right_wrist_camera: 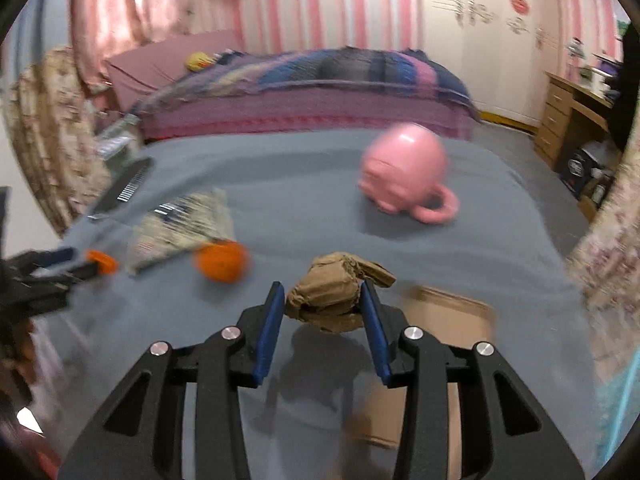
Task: Collect trash
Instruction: 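Grasp the brown crumpled paper with the right tool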
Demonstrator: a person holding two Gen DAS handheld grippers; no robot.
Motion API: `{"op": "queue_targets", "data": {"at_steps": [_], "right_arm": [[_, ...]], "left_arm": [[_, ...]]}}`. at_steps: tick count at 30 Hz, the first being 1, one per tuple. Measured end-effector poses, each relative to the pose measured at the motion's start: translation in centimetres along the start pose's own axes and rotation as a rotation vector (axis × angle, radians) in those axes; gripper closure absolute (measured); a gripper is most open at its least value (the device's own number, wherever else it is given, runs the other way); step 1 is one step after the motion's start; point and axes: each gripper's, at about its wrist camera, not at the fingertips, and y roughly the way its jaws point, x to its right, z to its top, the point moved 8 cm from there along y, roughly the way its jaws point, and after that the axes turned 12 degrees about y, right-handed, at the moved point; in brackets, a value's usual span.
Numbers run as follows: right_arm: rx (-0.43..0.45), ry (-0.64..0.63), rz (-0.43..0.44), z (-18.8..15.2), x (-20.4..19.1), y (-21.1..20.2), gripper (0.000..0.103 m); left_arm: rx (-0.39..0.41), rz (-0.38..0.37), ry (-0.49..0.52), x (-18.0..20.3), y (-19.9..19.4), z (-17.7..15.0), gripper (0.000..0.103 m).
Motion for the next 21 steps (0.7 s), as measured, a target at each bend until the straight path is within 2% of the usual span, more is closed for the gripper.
{"op": "queue_targets", "data": {"at_steps": [3,10,14,16,18,21], "right_arm": [[0.001,0.022,-0.025,0.1,2.3,0.4,0.063],[0.036,0.006,-0.012,0.6,1.9,0.2,0.063],[0.031,-0.008,-0.002,0.6,1.4,0.3,0.063],[0.032,0.000,0.008,0.6,1.2,0.3,0.063],[0.035,0.004,0.016,0.7,1.0,0.2,0.063],[0.036,0.001,0.027,0.8,0.5,0.2,0.063]], "left_arm": [[0.000,-0.029,-0.008,-0.2,-0.3,-0.4,0.019],[-0.032,0.011,0.011,-0.2,1.2,-0.7,0.019],[-0.035,0.014,-0.016,-0.5,1.7,-0.7,0.026],[-0.025,-0.002,-0.059,-0.8,1.8,-0.4,0.027],[-0.010,-0.023,-0.092,-0.9,1.9,0.1,0.032],[-0.001,-0.064,-0.103,-0.2,2.2,0.3,0.053]]}}
